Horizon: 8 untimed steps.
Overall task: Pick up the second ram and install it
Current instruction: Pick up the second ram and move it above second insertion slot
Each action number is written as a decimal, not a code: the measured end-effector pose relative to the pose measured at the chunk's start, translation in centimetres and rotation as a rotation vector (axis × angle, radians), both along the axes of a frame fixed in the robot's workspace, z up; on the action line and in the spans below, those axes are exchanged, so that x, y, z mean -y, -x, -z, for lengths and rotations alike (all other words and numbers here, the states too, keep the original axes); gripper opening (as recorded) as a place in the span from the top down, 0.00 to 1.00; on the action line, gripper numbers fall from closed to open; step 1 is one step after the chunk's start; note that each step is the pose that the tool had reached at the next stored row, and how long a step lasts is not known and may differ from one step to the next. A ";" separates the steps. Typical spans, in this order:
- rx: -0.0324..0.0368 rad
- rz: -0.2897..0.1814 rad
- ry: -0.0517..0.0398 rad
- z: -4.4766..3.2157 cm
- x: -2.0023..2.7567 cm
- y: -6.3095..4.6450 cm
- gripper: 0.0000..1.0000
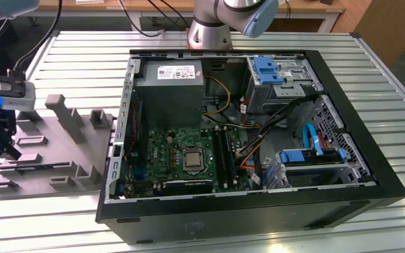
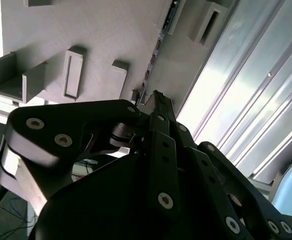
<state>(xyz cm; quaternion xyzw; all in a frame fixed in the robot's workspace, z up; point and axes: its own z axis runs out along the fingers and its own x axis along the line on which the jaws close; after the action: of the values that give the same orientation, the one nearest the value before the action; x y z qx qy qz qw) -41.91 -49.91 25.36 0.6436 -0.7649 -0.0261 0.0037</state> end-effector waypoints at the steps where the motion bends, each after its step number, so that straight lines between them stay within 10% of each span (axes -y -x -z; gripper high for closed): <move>1: 0.0000 -0.018 0.0000 0.03 0.00 0.0 0.89; 8: 0.0005 -0.127 0.0002 0.20 0.00 0.0 0.89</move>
<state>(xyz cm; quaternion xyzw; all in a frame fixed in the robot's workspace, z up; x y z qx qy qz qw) -41.91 -49.91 25.16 0.6910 -0.7224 -0.0255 0.0052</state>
